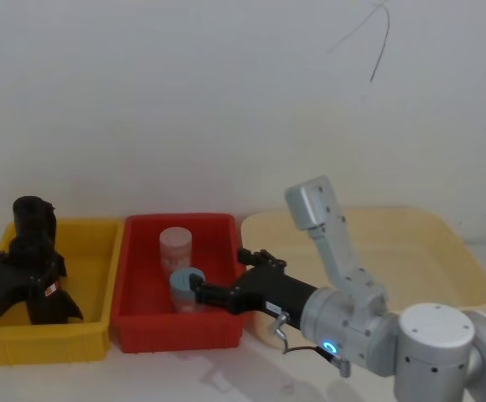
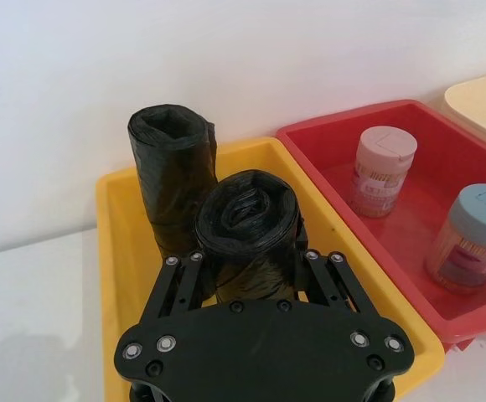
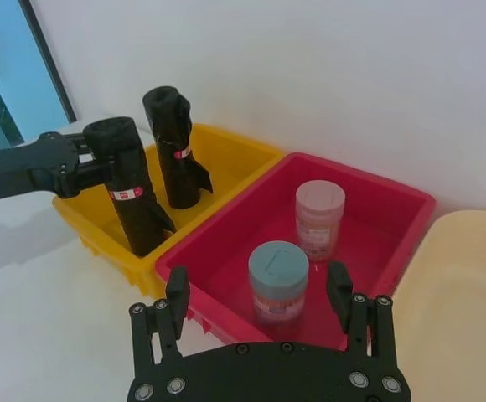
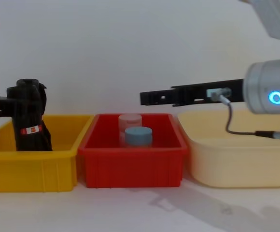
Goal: Pick up the garbage bag with the one hand and transfer it to the other hand.
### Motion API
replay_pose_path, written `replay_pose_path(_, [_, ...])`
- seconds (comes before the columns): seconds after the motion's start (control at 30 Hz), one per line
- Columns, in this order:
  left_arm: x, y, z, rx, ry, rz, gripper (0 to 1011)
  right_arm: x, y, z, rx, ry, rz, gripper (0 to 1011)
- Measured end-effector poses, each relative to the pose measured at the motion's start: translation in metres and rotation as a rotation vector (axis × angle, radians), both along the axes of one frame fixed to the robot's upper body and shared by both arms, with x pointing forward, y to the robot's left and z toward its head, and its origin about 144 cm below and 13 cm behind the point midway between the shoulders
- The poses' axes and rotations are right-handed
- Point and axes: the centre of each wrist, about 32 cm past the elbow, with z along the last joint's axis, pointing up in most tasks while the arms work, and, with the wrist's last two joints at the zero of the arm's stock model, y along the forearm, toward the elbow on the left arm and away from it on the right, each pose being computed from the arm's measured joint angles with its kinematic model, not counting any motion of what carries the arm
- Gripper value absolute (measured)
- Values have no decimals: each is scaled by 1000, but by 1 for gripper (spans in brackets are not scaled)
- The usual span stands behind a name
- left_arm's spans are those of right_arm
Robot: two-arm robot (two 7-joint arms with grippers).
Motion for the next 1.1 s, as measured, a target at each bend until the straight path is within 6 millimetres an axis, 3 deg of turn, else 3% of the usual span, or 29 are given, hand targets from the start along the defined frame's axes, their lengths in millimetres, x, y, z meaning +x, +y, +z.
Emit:
replay_pose_path(0.53, [0,0,0,0,0,1,436,29,31,12,-83,8,17,1004])
replay_pose_path(1.1, [0,0,0,0,0,1,436,54,48,16,-160,21,28,1004])
